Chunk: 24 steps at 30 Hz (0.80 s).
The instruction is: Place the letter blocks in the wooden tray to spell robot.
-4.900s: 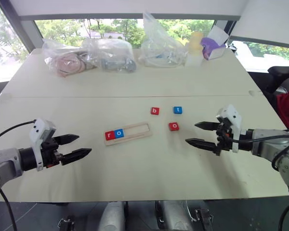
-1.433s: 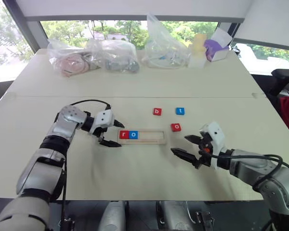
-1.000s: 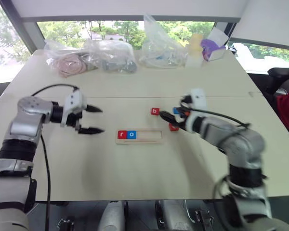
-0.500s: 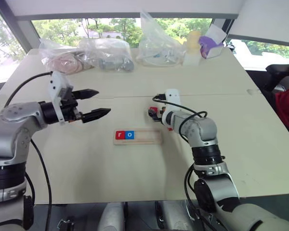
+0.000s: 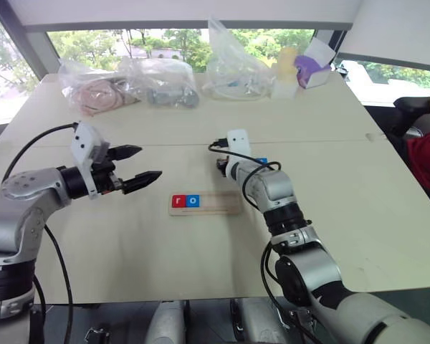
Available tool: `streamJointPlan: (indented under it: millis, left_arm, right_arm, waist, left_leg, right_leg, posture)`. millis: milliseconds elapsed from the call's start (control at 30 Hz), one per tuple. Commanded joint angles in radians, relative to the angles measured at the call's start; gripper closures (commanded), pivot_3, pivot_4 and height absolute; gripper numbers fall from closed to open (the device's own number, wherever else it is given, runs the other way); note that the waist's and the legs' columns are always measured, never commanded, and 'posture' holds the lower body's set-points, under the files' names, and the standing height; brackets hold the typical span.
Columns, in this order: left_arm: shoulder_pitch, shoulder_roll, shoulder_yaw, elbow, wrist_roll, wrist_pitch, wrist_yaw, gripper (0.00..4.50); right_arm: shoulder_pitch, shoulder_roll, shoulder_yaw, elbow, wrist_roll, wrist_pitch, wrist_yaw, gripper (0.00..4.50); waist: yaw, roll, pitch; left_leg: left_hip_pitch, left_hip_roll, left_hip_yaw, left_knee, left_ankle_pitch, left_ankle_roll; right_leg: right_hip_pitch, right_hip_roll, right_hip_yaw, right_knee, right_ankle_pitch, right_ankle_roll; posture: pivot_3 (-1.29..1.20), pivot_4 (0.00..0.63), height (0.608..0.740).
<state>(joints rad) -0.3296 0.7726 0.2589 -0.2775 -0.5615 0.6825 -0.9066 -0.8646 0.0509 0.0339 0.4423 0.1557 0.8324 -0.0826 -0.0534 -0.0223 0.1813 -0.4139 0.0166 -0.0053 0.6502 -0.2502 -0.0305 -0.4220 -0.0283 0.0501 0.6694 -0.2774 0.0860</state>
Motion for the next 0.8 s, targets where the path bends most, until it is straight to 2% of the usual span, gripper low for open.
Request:
streamJointPlan:
  millis: [33, 200, 300, 433, 567, 633, 700, 800]
  left_arm:
    - [-0.024, -0.009, -0.005, -0.012, -0.010, -0.032, 0.010, 0.00]
    - [-0.061, -0.040, -0.064, 0.004, -0.005, -0.045, 0.005, 0.00]
    - [-0.077, -0.055, -0.101, 0.011, 0.000, -0.049, -0.003, 0.00]
    - [-0.093, -0.072, -0.158, -0.010, -0.020, -0.035, -0.032, 0.00]
    - [-0.104, -0.076, -0.209, -0.044, -0.041, -0.017, -0.061, 0.00]
    - [-0.120, -0.087, -0.243, -0.068, -0.055, 0.000, -0.068, 0.00]
    - [-0.130, -0.090, -0.265, -0.078, -0.055, 0.003, -0.073, 0.00]
    - [-0.146, -0.102, -0.282, -0.065, -0.058, 0.009, -0.079, 0.00]
  right_arm:
    - [0.026, 0.005, 0.018, -0.017, -0.031, 0.007, 0.005, 3.31]
    - [0.015, -0.059, 0.027, -0.109, -0.070, -0.053, 0.042, 3.31]
    - [0.001, -0.113, 0.016, -0.225, -0.062, -0.007, 0.080, 3.31]
    - [0.032, -0.188, -0.050, -0.499, -0.003, 0.224, 0.118, 3.31]
    - [0.146, -0.235, -0.132, -0.768, 0.020, 0.474, 0.115, 3.31]
    - [0.228, -0.225, -0.194, -0.915, 0.016, 0.612, 0.103, 3.31]
    - [0.270, -0.157, -0.273, -1.014, 0.001, 0.716, 0.079, 3.31]
    - [0.363, -0.125, -0.307, -1.135, -0.025, 0.780, 0.054, 3.31]
  waist:
    - [-0.001, 0.000, 0.000]
    - [0.004, 0.000, 0.000]
    - [0.009, 0.000, 0.000]
    - [0.010, 0.000, 0.000]
    - [0.011, 0.000, 0.000]
    - [0.014, 0.000, 0.000]
    - [0.013, 0.000, 0.000]
    - [0.007, 0.001, 0.000]
  left_leg:
    - [0.000, 0.000, 0.000, 0.000, 0.000, 0.000]
    - [0.000, 0.000, 0.000, 0.000, 0.000, 0.000]
    - [-0.001, -0.001, 0.001, 0.000, 0.000, 0.000]
    - [-0.004, -0.001, 0.000, 0.000, 0.000, 0.000]
    - [-0.005, 0.000, -0.001, -0.001, 0.000, 0.000]
    - [-0.005, 0.000, -0.001, -0.001, 0.000, 0.000]
    - [-0.006, -0.001, -0.001, 0.000, 0.000, 0.000]
    - [-0.005, 0.000, 0.000, 0.000, 0.000, 0.000]
  right_leg:
    - [0.000, 0.000, 0.000, 0.000, 0.000, 0.000]
    - [0.000, 0.000, 0.000, 0.000, 0.000, 0.000]
    - [0.000, -0.001, 0.000, -0.001, 0.000, 0.000]
    - [-0.003, -0.001, 0.000, -0.001, 0.000, 0.000]
    - [-0.003, -0.001, 0.000, -0.002, 0.000, 0.000]
    - [-0.003, -0.001, 0.000, -0.002, 0.000, 0.000]
    - [-0.003, -0.001, 0.000, -0.002, 0.000, 0.000]
    - [-0.003, 0.001, 0.000, -0.002, 0.000, 0.000]
  posture:
    - [0.00, 0.150, 0.735]
    - [0.00, 0.150, 0.735]
    - [0.00, 0.150, 0.735]
    - [0.00, 0.150, 0.735]
    - [0.00, 0.150, 0.735]
    - [0.00, 0.150, 0.735]
    - [0.00, 0.150, 0.735]
    - [0.00, 0.150, 0.735]
